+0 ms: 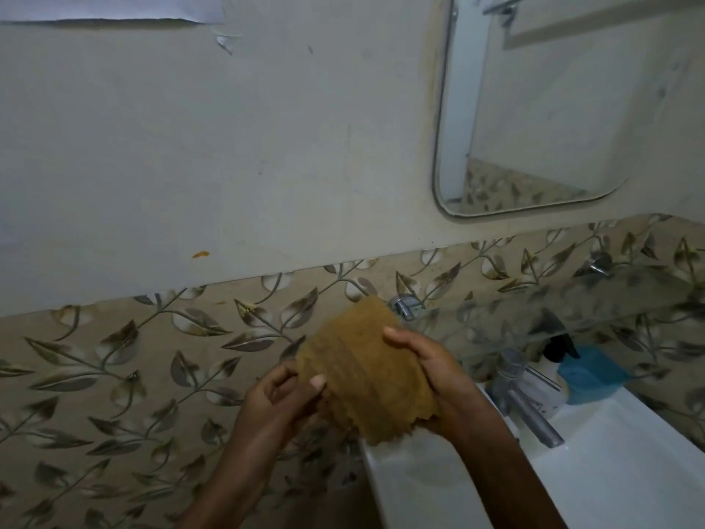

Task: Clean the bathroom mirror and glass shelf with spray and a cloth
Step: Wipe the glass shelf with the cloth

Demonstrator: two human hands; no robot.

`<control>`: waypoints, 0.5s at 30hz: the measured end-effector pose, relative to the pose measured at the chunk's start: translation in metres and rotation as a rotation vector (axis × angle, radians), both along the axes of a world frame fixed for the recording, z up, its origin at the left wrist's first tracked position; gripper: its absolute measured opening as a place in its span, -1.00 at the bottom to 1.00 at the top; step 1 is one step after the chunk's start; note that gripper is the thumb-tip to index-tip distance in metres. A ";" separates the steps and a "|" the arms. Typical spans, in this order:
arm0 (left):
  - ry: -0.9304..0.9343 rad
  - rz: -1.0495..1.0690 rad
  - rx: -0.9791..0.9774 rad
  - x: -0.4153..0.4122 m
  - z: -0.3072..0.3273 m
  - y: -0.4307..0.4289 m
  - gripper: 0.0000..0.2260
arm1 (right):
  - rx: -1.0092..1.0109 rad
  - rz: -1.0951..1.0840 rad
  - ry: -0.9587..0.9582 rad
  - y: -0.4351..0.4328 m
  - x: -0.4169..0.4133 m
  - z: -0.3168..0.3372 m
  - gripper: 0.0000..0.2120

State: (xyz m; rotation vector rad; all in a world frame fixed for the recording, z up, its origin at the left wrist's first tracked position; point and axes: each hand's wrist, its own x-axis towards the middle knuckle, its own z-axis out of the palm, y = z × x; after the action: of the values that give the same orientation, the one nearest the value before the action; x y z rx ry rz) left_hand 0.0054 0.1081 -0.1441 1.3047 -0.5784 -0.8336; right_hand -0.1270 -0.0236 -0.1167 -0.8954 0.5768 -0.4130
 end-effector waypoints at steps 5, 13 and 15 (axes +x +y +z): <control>0.000 -0.140 0.011 -0.051 -0.002 -0.043 -0.92 | -0.113 -0.161 0.096 -0.027 -0.067 -0.006 -0.58; 0.204 -0.500 0.216 -0.147 -0.058 -0.115 -0.77 | -0.239 -0.319 0.362 -0.056 -0.190 -0.052 -0.73; 0.238 -0.605 0.273 -0.173 -0.071 -0.133 -0.73 | -0.264 -0.372 0.511 -0.069 -0.215 -0.072 -0.66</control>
State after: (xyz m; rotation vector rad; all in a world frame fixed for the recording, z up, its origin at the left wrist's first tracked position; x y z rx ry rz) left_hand -0.1675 -0.0251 -0.2154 1.2597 -0.6961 -1.5889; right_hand -0.3415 -0.0926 -0.1889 -1.1602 1.1885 -0.6101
